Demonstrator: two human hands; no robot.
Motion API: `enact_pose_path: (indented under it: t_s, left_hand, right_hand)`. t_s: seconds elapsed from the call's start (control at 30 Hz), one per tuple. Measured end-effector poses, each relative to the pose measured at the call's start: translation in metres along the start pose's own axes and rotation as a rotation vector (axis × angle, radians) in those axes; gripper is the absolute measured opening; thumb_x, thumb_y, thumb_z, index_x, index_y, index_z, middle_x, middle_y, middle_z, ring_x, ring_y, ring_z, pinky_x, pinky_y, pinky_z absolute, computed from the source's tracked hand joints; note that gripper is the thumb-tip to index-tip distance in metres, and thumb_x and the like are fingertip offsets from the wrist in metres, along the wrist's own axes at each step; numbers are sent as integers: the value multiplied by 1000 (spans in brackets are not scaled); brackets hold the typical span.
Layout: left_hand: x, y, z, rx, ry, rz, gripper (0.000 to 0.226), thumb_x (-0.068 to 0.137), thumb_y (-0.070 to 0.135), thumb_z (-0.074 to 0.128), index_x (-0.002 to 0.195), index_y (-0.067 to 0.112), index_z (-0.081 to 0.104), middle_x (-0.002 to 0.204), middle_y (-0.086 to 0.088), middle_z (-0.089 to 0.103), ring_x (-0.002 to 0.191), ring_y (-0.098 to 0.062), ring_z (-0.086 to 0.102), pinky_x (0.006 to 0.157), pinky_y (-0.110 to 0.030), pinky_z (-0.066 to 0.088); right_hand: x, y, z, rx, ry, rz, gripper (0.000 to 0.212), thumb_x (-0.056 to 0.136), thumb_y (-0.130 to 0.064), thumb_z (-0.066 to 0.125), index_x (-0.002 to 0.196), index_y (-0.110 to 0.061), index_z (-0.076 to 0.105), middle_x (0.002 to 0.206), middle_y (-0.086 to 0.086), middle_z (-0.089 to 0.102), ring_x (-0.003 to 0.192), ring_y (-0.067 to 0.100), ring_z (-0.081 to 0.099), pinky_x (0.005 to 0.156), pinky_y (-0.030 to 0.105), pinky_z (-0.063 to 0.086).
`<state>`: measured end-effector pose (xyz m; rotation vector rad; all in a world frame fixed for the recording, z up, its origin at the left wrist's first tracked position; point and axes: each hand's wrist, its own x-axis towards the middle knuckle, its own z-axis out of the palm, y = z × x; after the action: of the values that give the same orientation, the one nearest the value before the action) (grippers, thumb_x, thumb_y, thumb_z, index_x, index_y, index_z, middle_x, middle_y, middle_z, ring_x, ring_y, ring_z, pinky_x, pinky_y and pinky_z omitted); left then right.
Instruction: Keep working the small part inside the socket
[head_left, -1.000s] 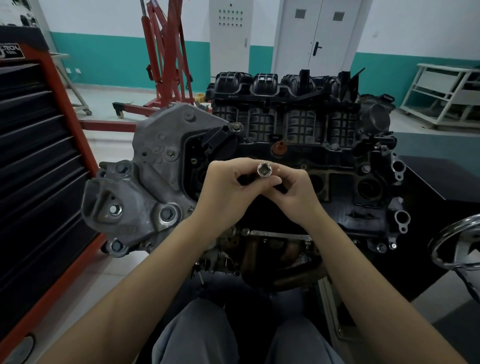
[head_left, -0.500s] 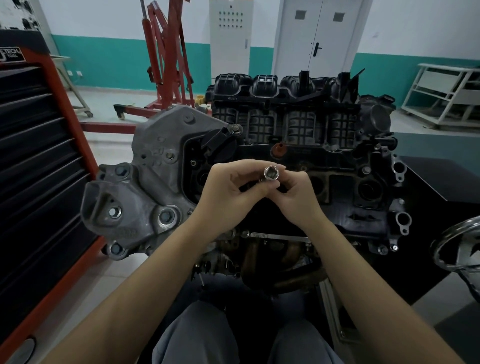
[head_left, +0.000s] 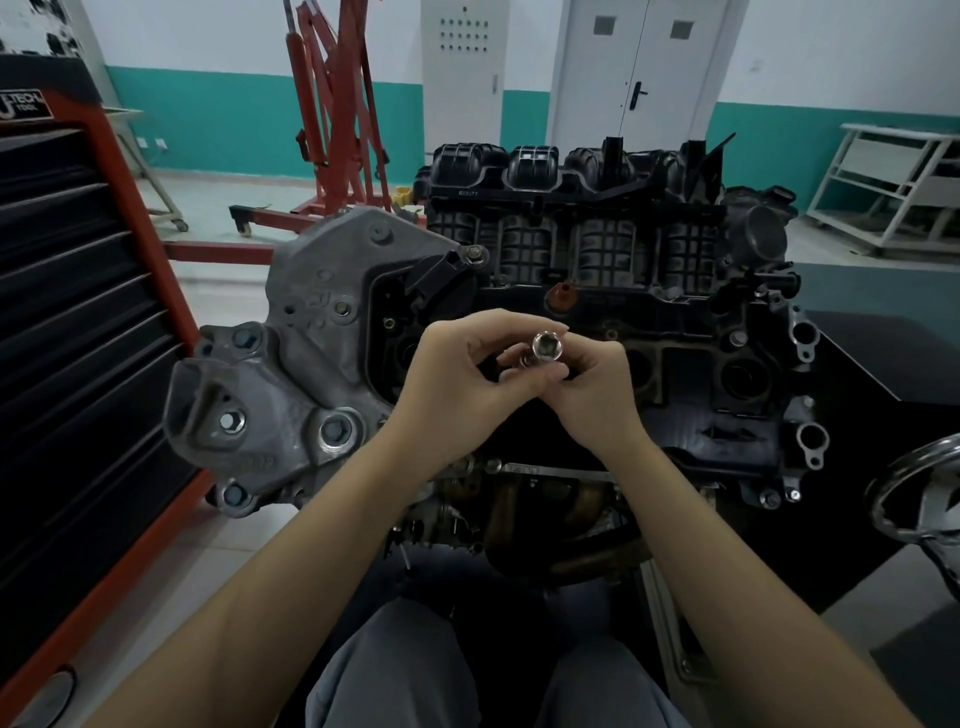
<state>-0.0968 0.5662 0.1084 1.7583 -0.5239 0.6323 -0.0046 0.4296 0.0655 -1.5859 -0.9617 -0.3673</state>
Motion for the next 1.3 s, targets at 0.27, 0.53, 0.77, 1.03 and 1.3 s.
enact_pose_path:
  t_s: [0.27, 0.53, 0.77, 1.03, 1.3]
  left_hand:
    - [-2, 0, 0, -22, -22, 14, 25, 81, -4, 71, 103, 9, 72, 99, -5, 74, 99, -16, 70, 91, -33, 54]
    - [-2, 2, 6, 27, 46, -17, 18, 78, 0, 75, 95, 7, 75, 93, -4, 75, 93, -14, 71, 87, -38, 57]
    - [-3, 3, 6, -31, -86, -32, 25, 86, -5, 65, 109, 1, 69, 104, -13, 72, 104, -21, 68, 96, -40, 53]
    - [-3, 2, 12, 48, 28, -13, 25, 84, 2, 70, 106, 15, 72, 99, 1, 74, 96, -8, 69, 86, -21, 53]
    - [-3, 0, 10, 83, 76, 3, 23, 79, 4, 77, 100, 11, 74, 96, 1, 74, 94, -8, 69, 86, -27, 55]
  right_hand:
    - [0, -5, -2, 12, -49, -64, 18, 83, -15, 66, 100, -20, 65, 91, -22, 69, 89, 1, 66, 79, 15, 48]
    - [0, 0, -1, 51, 0, -11, 20, 79, 0, 73, 98, -7, 71, 91, 0, 73, 89, 14, 70, 79, 27, 54]
    - [-1, -3, 0, 58, -21, -5, 11, 80, -15, 70, 90, -20, 70, 83, -21, 71, 86, 4, 69, 75, 18, 51]
    - [0, -10, 0, 57, -24, -44, 18, 81, -16, 70, 89, -33, 68, 87, -22, 71, 85, 3, 68, 75, 17, 50]
    - [-1, -2, 1, 75, 21, 1, 20, 77, -2, 76, 92, -14, 72, 86, -7, 74, 85, 14, 71, 75, 30, 54]
